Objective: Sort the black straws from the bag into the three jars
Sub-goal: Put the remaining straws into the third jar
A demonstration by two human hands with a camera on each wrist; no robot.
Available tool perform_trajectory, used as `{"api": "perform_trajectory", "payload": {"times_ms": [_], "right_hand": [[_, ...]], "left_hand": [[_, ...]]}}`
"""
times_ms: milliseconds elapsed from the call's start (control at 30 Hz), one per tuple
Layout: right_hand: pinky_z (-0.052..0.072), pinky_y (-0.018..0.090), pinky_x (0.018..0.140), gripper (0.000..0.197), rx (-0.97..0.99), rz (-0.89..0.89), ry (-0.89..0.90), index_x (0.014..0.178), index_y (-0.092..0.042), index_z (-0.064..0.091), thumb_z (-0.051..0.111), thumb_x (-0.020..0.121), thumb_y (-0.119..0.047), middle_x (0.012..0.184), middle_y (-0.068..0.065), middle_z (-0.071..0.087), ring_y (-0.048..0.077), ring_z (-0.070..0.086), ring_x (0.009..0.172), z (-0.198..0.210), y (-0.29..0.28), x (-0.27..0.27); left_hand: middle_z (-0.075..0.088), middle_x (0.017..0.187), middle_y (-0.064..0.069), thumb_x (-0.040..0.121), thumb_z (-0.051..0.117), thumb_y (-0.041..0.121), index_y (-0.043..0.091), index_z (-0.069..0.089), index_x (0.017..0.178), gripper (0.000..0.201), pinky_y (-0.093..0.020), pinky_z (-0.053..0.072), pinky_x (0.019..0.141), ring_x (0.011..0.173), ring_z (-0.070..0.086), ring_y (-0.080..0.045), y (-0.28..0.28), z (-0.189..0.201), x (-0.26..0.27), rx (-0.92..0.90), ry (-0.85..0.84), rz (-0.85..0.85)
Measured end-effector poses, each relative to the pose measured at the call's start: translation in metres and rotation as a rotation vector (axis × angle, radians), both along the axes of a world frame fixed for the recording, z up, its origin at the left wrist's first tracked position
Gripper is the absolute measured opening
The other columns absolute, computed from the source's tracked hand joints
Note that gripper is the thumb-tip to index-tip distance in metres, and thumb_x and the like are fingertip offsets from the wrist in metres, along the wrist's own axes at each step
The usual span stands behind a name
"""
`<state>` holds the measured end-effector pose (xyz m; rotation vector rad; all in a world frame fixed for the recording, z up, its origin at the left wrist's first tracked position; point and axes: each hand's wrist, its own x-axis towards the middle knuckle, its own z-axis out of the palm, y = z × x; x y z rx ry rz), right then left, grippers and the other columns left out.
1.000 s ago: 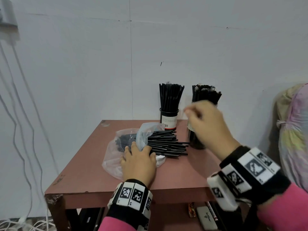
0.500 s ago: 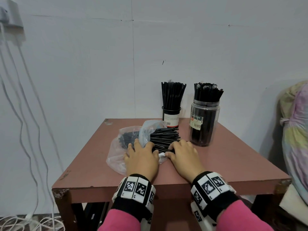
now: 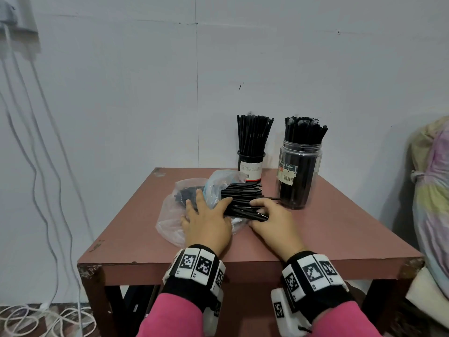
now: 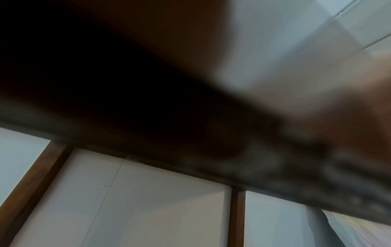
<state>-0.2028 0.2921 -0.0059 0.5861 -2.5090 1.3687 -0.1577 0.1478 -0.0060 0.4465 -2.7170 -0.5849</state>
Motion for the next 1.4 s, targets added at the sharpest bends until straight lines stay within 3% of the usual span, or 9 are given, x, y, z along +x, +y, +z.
{"api": "perform_trajectory", "payload": {"times_ms": [133,367,467,600,933,1033,1167,1300,1400], "right_hand": [[0.049,0.02,0.065,0.042,-0.231,0.116,-0.071,0.094,-0.032,0.061,0.067,0.076,0.005,0.082,0.0,0.069,0.004,0.062,0.067,0.0004,0.0015,0.0023],[0.045,0.01,0.074,0.052,-0.252,0.211,0.004,0.101,-0.03,0.058,0.064,0.073,0.012,0.096,-0.005,0.059,-0.007,0.055,0.073,0.0009,0.0,0.0062],[0.048,0.016,0.066,0.049,-0.412,0.228,-0.025,0.103,-0.024,0.058,0.052,0.076,0.017,0.106,0.002,0.06,0.004,0.053,0.072,0.0019,0.0021,0.0078],[0.043,0.025,0.046,0.035,-0.642,0.182,-0.151,0.097,-0.012,0.062,0.043,0.086,0.015,0.095,0.01,0.067,0.019,0.053,0.065,0.0029,0.005,0.0036],[0.056,0.025,0.055,0.013,-0.666,0.192,-0.224,0.095,-0.009,0.062,0.053,0.095,0.001,0.081,0.007,0.07,0.015,0.068,0.07,0.0031,-0.0024,0.0031],[0.054,0.025,0.056,0.023,-0.697,0.173,-0.269,0.097,-0.01,0.063,0.041,0.1,-0.006,0.087,0.008,0.071,0.014,0.066,0.075,0.0058,0.001,0.0036],[0.042,0.011,0.05,0.027,-0.537,0.211,-0.274,0.099,-0.007,0.063,0.046,0.088,0.01,0.098,0.011,0.063,0.009,0.053,0.071,0.0082,0.0035,0.0068],[0.046,0.013,0.061,0.041,-0.265,0.279,-0.254,0.106,-0.02,0.06,0.057,0.077,0.008,0.113,0.008,0.059,0.015,0.056,0.087,0.0034,0.0042,0.0071],[0.05,0.015,0.06,0.041,-0.363,0.302,-0.31,0.11,-0.014,0.061,0.046,0.083,0.013,0.114,0.015,0.061,0.008,0.063,0.084,0.0047,0.003,0.0065]], "left_hand": [[-0.007,0.161,-0.008,0.096,0.043,0.034,0.054,0.027,0.14,0.051,-0.056,0.01,0.116,0.146,-0.002,-0.039,0.0016,0.0017,0.0014,-0.009,-0.002,0.001],[0.001,0.16,-0.013,0.1,0.039,0.036,0.038,0.043,0.121,0.022,-0.059,0.014,0.115,0.144,0.003,-0.046,0.0035,0.0015,0.0028,-0.027,0.026,0.018],[0.002,0.16,-0.014,0.1,0.038,0.038,0.035,0.044,0.12,0.021,-0.058,0.015,0.114,0.144,0.004,-0.046,0.0036,0.0002,0.002,-0.039,0.031,0.036],[0.003,0.159,-0.015,0.1,0.037,0.039,0.033,0.043,0.121,0.022,-0.057,0.017,0.114,0.143,0.006,-0.046,0.003,-0.0015,0.0008,-0.047,0.033,0.053],[0.001,0.16,-0.014,0.101,0.037,0.039,0.046,0.044,0.125,0.026,-0.06,0.014,0.114,0.143,0.004,-0.048,0.0033,0.0027,0.0024,-0.074,-0.024,-0.003],[0.004,0.16,-0.014,0.101,0.038,0.039,0.039,0.046,0.118,0.019,-0.06,0.015,0.114,0.143,0.006,-0.048,0.004,0.0019,0.002,-0.065,-0.011,0.015],[0.005,0.159,-0.014,0.1,0.039,0.034,0.038,0.044,0.118,0.019,-0.059,0.015,0.114,0.143,0.006,-0.046,0.0038,0.0,0.0004,-0.044,0.008,0.035],[0.003,0.16,-0.014,0.1,0.039,0.03,0.036,0.042,0.12,0.022,-0.058,0.015,0.114,0.144,0.005,-0.045,0.0034,-0.0009,-0.0012,-0.039,0.006,0.053],[0.003,0.159,-0.015,0.1,0.039,0.029,0.036,0.04,0.122,0.023,-0.059,0.015,0.114,0.143,0.005,-0.046,0.0032,-0.0013,-0.0018,-0.038,0.013,0.053]]}}
